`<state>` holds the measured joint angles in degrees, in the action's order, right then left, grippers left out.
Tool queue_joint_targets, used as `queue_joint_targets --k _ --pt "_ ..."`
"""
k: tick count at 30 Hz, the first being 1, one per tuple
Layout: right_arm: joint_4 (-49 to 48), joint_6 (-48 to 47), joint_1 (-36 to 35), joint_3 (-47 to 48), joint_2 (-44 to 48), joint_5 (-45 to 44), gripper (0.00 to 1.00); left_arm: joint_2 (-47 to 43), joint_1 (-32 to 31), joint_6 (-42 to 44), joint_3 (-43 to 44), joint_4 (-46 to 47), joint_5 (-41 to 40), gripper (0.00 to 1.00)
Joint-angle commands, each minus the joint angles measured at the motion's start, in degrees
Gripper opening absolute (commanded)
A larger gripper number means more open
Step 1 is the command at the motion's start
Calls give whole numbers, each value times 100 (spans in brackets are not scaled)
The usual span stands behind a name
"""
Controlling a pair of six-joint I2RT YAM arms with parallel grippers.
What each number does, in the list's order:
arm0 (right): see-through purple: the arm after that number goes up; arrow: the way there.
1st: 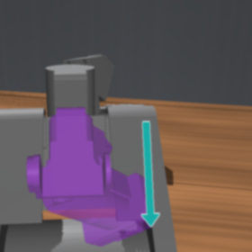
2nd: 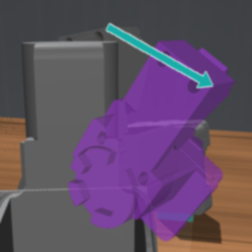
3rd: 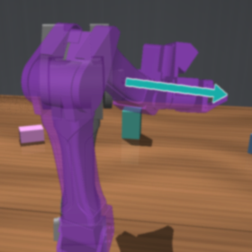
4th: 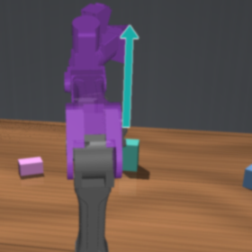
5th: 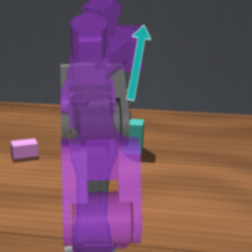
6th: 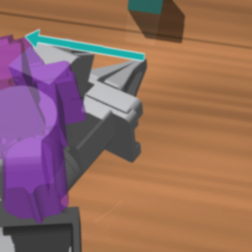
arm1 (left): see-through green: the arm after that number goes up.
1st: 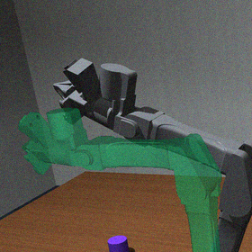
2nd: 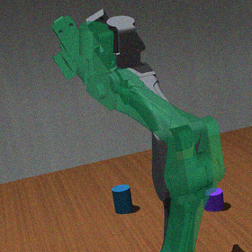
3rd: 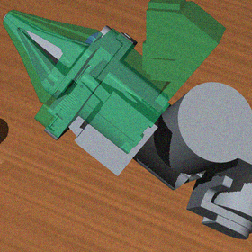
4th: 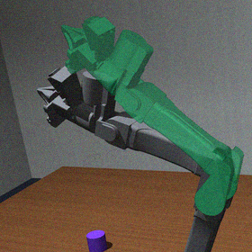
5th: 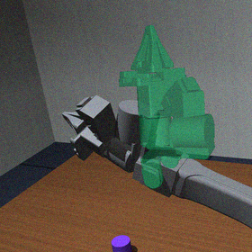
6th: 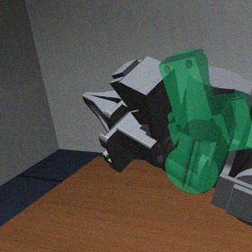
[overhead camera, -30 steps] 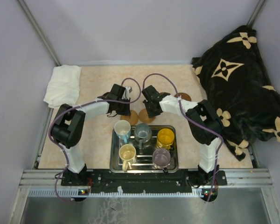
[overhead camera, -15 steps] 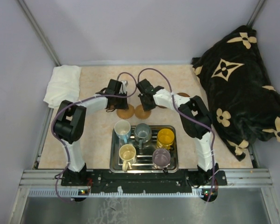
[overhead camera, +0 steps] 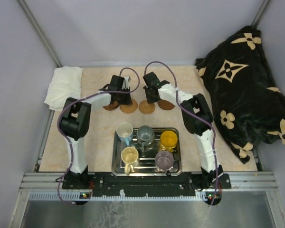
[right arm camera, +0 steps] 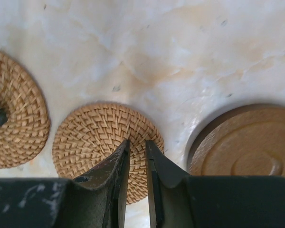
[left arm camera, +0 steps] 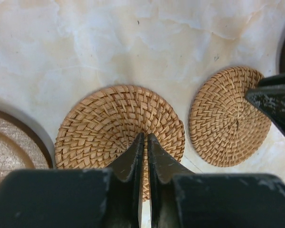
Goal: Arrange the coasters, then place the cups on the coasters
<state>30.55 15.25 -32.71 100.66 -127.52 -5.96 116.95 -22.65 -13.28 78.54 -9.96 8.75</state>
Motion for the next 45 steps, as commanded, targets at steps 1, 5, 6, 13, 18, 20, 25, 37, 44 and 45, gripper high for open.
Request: queue_joint_targets --k 1,5,6,13,18,20,25,37,44,45 --pt "68 -91 195 340 -461 -267 21 329 61 16 169 -74 23 12" --pt "131 -83 262 590 -628 -275 21 369 116 -25 250 -71 27 13" --pt "133 -83 269 647 -661 -279 21 365 120 -30 261 -73 26 13" --pt "272 -109 283 888 -747 -318 21 318 177 -32 262 -93 -27 14" --pt "176 -136 283 761 -511 -255 22 308 204 -70 223 -4 57 16" --pt "155 -153 282 716 -422 -253 22 304 200 -105 229 27 66 17" --pt "19 -226 276 442 -198 -198 24 253 200 -165 224 86 135 21" --pt "-412 -530 274 511 170 -97 26 -64 198 -114 161 167 214 27" --pt "-524 -585 274 799 248 123 29 -380 183 -134 106 246 287 30" --pt "-547 -580 267 755 303 142 30 -453 179 -105 89 266 296 31"
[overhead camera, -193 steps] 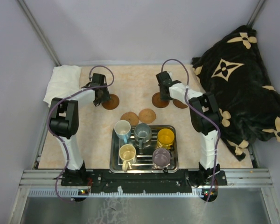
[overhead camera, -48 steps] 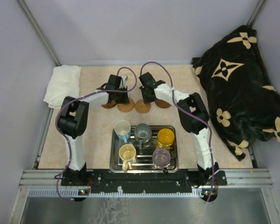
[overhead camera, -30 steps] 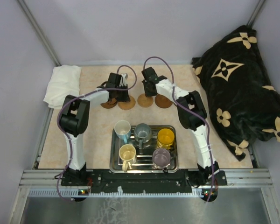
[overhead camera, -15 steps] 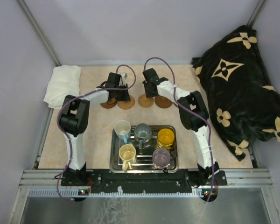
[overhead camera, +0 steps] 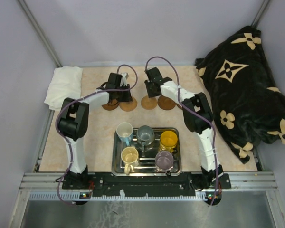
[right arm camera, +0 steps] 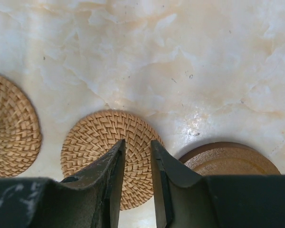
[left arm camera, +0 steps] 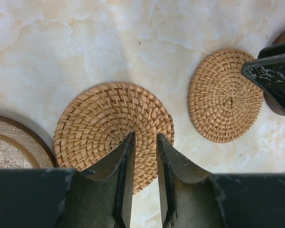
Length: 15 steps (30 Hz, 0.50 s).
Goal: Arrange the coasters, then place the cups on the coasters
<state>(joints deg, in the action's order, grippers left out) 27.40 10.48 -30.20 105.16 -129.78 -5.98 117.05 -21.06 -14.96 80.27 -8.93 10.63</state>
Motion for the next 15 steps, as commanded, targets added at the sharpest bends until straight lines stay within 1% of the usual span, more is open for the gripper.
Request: queue_joint_targets --k 1,5,7,11,15 --pt "-257 -99 14 275 597 149 29 -521 8 92 -97 179 110 32" --pt "-295 -100 -21 -27 850 -33 28 -754 -4 127 -165 165 67 34" --pt "-281 -26 -21 -227 974 -248 26 -886 -7 81 -301 186 61 35" --pt "-279 -2 19 -682 1242 -691 23 -1248 -8 -30 -749 300 25 38" --pt "-319 -41 107 -1053 1442 -643 21 -1766 -16 -154 -1363 441 -109 38"
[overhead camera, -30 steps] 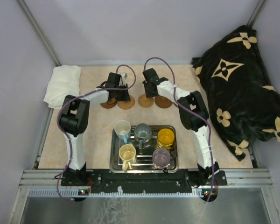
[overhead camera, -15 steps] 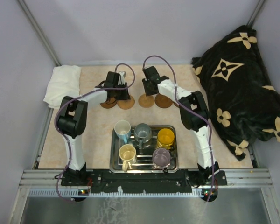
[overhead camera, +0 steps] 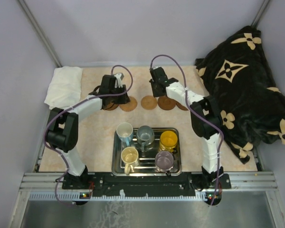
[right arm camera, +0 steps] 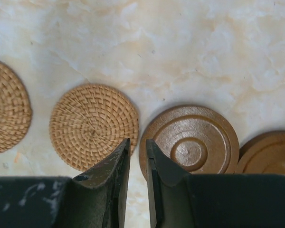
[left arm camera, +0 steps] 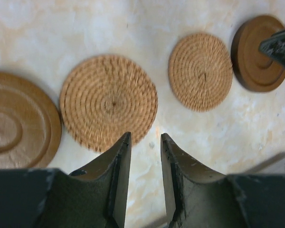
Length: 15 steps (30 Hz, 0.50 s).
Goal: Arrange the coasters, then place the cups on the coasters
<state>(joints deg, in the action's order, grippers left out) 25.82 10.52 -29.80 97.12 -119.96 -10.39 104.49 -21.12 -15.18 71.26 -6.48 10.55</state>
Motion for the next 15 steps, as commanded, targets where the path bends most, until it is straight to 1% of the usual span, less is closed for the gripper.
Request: queue_joint_targets --k 1,3,10,15 --pt "-173 -72 69 -307 490 -158 20 -637 -14 -156 -583 208 -137 38" --pt "-162 -79 71 -415 544 -169 18 -910 -21 -202 -808 216 -230 38" --pt "-105 14 133 -723 754 -758 18 -1859 -34 -287 -1446 121 -524 38" --pt "-191 341 553 -1068 999 -555 17 -2246 -41 -314 -1665 -4 -630 39"
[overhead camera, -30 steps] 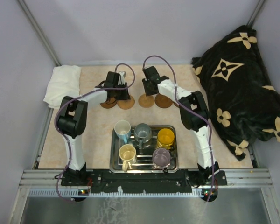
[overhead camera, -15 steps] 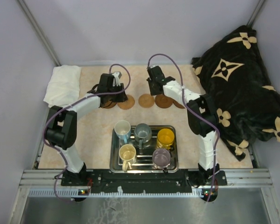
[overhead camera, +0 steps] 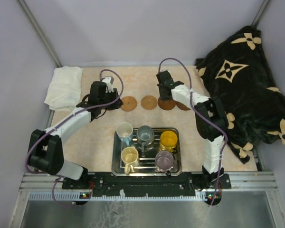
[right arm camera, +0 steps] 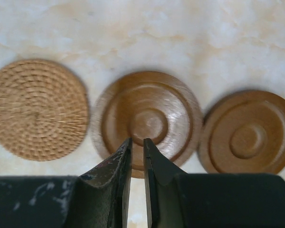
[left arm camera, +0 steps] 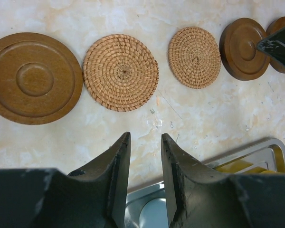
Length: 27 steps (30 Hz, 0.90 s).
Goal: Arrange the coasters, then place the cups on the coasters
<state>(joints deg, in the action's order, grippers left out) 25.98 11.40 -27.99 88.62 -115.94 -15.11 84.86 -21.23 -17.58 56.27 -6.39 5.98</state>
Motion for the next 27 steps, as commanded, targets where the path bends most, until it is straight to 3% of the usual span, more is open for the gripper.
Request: queue_joint_targets --k 1,7,16,27 --pt "-255 279 456 -314 673 -44 17 -338 -34 -77 -191 -32 -181 39" --pt "-270 195 784 -588 898 -238 16 -496 -33 -155 -353 -45 -202 39" --pt "-327 258 1152 -968 1026 -681 30 -505 -34 -197 -403 -10 -210 40" --pt "-339 323 1526 -1108 871 -624 30 -384 -34 -203 -371 -12 -216 41"
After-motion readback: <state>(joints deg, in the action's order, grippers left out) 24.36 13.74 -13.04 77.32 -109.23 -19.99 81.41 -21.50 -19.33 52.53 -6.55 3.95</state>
